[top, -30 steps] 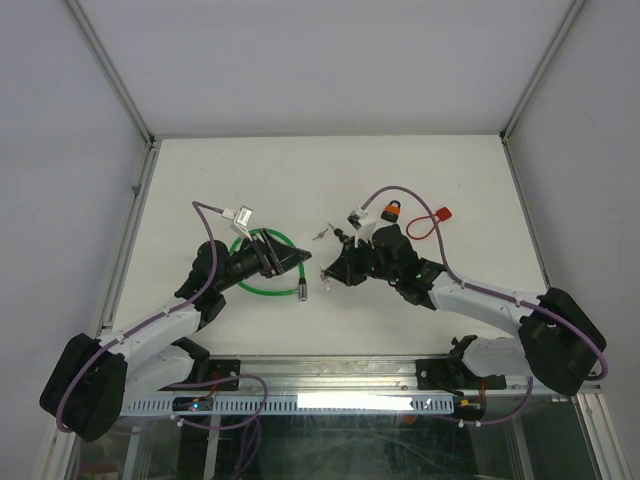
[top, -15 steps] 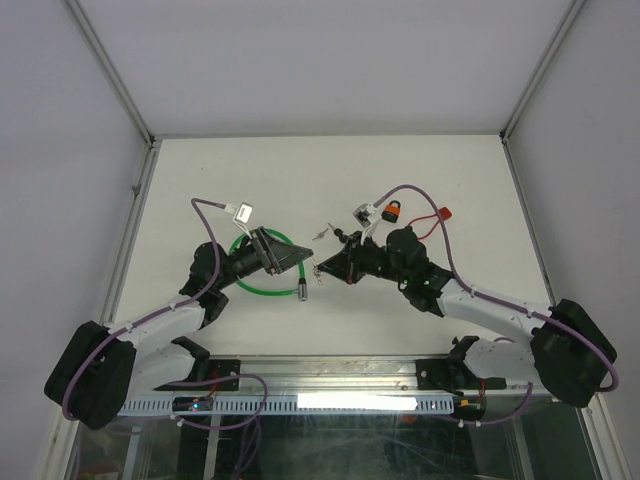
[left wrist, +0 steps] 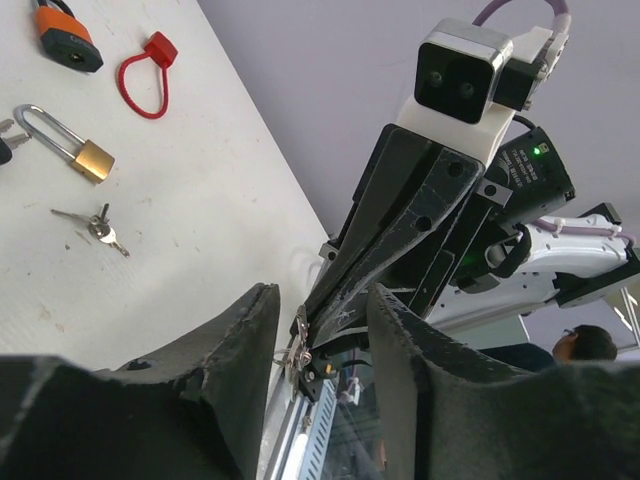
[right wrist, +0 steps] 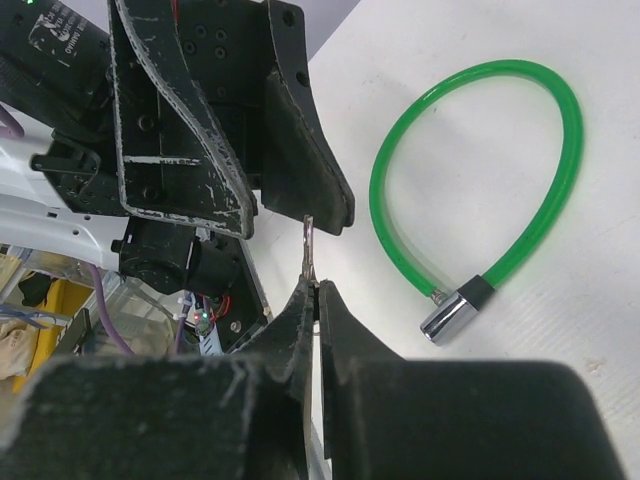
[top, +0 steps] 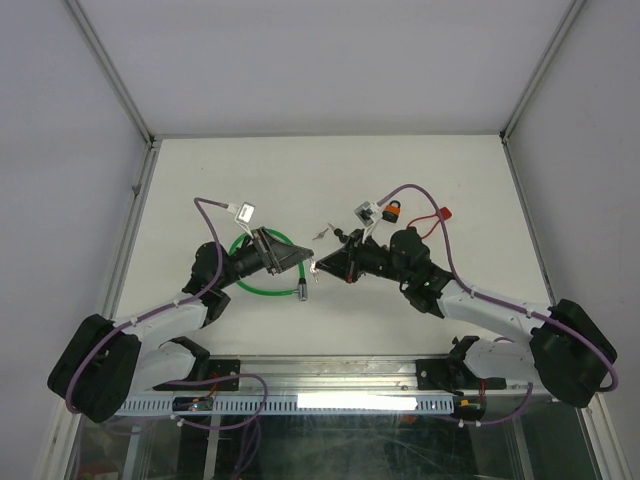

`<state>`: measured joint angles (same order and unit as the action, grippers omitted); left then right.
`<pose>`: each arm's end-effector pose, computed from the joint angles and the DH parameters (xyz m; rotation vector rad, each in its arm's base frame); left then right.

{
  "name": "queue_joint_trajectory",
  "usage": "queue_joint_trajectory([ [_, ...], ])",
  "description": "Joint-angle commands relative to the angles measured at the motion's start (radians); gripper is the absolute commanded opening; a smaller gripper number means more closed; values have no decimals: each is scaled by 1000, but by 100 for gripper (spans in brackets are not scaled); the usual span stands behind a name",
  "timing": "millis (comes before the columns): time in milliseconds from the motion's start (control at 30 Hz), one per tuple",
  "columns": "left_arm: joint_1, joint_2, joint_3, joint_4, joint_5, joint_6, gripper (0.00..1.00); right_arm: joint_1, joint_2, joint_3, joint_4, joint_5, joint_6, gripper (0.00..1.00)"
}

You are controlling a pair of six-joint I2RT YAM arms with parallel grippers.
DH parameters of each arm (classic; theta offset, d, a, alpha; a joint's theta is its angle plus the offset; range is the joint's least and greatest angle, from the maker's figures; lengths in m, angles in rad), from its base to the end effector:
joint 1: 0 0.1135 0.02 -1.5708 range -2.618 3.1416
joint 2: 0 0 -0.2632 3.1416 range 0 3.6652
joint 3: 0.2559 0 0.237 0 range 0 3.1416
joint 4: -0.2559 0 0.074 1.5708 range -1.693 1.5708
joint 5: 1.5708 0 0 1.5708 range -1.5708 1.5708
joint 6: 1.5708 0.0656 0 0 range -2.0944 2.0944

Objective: Unlock with the key

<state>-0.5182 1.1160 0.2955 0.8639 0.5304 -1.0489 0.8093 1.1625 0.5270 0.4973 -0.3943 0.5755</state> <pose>0.1878 -0.1453 0.2288 0.0197 1.7833 -1.5948 0.1673 0.2120 0.2487 -0.5410 1.8193 1.3267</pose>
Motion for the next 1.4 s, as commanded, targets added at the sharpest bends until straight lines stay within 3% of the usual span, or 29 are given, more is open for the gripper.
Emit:
queue_joint_trajectory([
  [0,-15,11,-3,93,22,-7,39,-2,11,8,100,-26,18,0],
  [167,-19,22,-3,118,26,-14,27,-2,26,7,118,-29,25,0],
  [367,-22,31,-7,136,25,-12,1,-3,31,7,126,-30,26,0],
  [400,-23,30,-5,136,23,-9,0,-3,29,7,128,-29,26,0],
  [633,-23,-38,44,20,-14,167,0,-20,-22,-34,164,2,34,28],
  [800,-24,-129,77,-67,-58,289,0,-36,-97,-108,291,23,55,45],
  [1033,-23,-115,69,62,-47,198,0,-36,-70,-136,506,-11,101,48],
  [1367,-37,-59,62,193,-41,103,0,-34,39,-81,588,-57,129,41],
])
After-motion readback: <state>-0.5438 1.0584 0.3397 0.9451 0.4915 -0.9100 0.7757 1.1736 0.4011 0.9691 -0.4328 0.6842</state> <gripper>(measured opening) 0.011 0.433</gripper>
